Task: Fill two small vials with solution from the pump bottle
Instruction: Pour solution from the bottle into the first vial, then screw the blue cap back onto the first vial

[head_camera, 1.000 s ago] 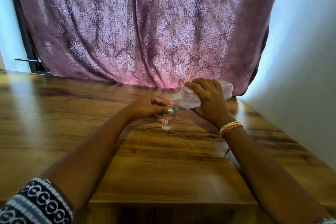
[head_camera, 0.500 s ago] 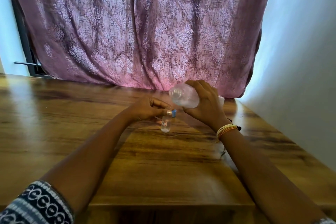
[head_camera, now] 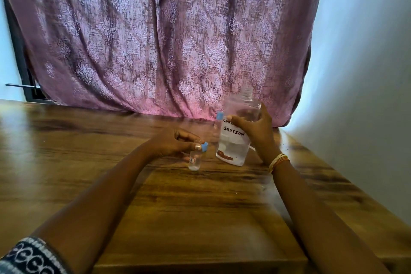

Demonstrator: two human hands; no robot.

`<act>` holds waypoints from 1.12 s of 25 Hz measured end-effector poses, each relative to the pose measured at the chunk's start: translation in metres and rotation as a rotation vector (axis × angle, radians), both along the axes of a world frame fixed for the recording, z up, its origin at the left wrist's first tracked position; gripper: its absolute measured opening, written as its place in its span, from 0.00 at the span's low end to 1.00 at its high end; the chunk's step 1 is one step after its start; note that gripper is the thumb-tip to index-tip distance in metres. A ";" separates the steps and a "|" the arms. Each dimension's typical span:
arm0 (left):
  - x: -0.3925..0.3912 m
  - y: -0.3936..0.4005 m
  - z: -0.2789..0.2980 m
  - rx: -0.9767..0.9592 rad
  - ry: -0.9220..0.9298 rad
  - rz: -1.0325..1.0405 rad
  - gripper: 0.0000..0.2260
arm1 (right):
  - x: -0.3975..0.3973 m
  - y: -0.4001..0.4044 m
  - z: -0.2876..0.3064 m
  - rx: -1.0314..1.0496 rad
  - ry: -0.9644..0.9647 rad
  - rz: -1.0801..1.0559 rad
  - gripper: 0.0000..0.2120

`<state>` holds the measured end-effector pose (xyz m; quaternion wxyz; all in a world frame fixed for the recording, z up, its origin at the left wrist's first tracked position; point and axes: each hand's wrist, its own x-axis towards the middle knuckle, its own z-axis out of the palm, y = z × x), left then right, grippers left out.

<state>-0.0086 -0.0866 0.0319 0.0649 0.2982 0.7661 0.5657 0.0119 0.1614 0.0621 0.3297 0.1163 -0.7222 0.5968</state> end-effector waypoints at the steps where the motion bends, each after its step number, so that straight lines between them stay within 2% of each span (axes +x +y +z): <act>1: 0.000 0.001 0.000 0.004 -0.005 0.000 0.07 | -0.003 0.004 -0.002 -0.048 -0.041 0.029 0.31; 4: -0.001 0.002 -0.001 0.012 -0.037 -0.009 0.08 | -0.008 0.011 -0.005 -0.087 -0.139 0.062 0.40; 7: -0.003 0.000 -0.002 0.000 -0.040 0.004 0.08 | -0.010 0.012 -0.007 -0.071 -0.174 0.081 0.42; 11: -0.002 0.000 -0.001 -0.003 -0.042 -0.003 0.10 | -0.004 0.019 -0.008 0.026 -0.255 0.185 0.38; 13: -0.001 0.001 -0.001 0.012 -0.053 -0.001 0.11 | 0.005 0.025 -0.010 0.143 -0.359 0.312 0.31; 15: 0.000 0.002 -0.001 0.006 -0.051 0.002 0.11 | 0.006 0.032 -0.017 0.297 -0.395 0.365 0.29; 20: -0.005 0.000 -0.004 -0.024 -0.059 0.004 0.13 | -0.001 0.035 -0.026 0.292 -0.397 0.189 0.28; 26: -0.009 -0.001 -0.015 -0.124 -0.062 0.005 0.29 | 0.000 0.032 -0.031 0.184 -0.385 0.056 0.24; 28: -0.009 -0.002 -0.014 -0.147 -0.040 0.002 0.26 | 0.004 0.030 -0.030 0.257 -0.413 0.035 0.29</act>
